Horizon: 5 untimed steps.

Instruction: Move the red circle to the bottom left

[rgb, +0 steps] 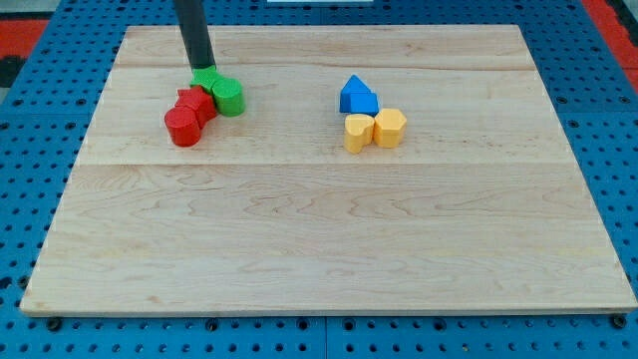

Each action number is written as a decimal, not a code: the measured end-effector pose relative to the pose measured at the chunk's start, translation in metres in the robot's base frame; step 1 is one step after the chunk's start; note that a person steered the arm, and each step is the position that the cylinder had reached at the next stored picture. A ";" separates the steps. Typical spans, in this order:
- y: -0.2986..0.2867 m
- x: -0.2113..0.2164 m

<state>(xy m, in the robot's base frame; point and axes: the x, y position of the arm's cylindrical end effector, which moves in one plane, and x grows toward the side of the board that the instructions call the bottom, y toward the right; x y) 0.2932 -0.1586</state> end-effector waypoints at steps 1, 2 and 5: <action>-0.006 0.019; -0.013 0.038; -0.027 0.086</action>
<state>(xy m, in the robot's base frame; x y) 0.3792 -0.1856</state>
